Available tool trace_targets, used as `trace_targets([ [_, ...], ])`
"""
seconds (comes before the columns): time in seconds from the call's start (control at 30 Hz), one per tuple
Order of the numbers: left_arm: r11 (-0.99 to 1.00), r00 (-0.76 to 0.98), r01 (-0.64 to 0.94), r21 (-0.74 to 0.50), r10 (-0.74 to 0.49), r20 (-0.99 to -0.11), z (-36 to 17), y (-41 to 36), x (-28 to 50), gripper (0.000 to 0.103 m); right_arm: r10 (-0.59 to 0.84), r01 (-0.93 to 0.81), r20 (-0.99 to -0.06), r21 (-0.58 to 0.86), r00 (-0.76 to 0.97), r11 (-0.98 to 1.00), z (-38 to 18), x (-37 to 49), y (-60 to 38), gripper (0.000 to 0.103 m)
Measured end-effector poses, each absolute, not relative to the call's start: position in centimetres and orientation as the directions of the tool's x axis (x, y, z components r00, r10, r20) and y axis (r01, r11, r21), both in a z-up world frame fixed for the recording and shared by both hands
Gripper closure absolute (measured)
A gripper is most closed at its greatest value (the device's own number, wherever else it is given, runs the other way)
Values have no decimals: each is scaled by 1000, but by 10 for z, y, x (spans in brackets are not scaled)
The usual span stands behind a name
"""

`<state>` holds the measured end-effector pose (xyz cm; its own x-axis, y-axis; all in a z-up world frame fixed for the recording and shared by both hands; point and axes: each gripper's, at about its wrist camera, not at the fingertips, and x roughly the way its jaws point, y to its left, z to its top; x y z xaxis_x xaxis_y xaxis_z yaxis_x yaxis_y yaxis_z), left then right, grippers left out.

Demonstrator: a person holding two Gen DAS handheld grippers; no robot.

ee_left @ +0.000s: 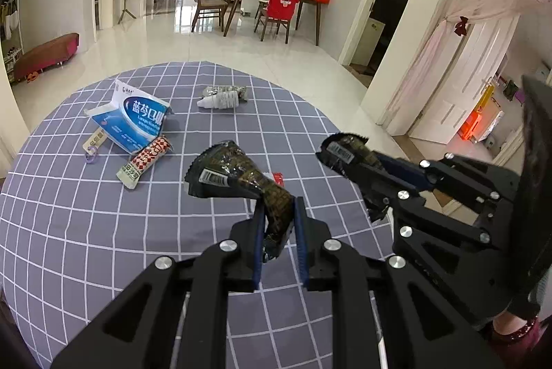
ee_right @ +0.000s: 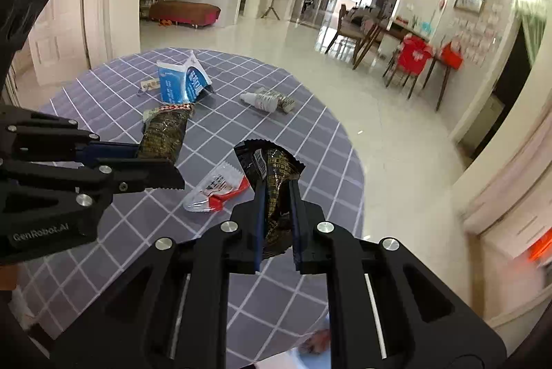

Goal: Collect trash
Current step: 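Carry both wrappers over the blue bucket and open both tools to drop them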

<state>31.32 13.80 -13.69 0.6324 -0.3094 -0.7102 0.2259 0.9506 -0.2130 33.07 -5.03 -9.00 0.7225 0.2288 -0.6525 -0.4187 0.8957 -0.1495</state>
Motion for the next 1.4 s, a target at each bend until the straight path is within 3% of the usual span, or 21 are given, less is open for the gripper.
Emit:
trace_targets([
  [0.33, 915, 592, 358, -184, -375, -714, -132, 49, 307, 87, 229, -293, -615, -3, 755, 956, -87, 306, -136, 90],
  [0.67, 837, 506, 530, -135, -440, -741, -154, -94, 309, 87, 73, 9, -622, 127, 780, 992, -120, 267, -290, 90],
  [0.77, 817, 474, 563, -128, -446, -759, -169, -128, 313, 87, 63, 75, -628, 191, 775, 979, -145, 266, -324, 80],
  [0.83, 806, 444, 576, -134, -446, -777, -182, -147, 318, 87, 35, 143, -641, 224, 767, 964, -165, 266, -345, 39],
  [1.0, 787, 386, 603, -131, -431, -816, -213, -181, 322, 87, 4, 213, -662, 247, 750, 945, -189, 254, -370, 40],
  [1.4, 753, 326, 647, -118, -413, -851, -247, -218, 311, 87, -109, 316, -620, 235, 777, 919, -184, 226, -394, 39],
])
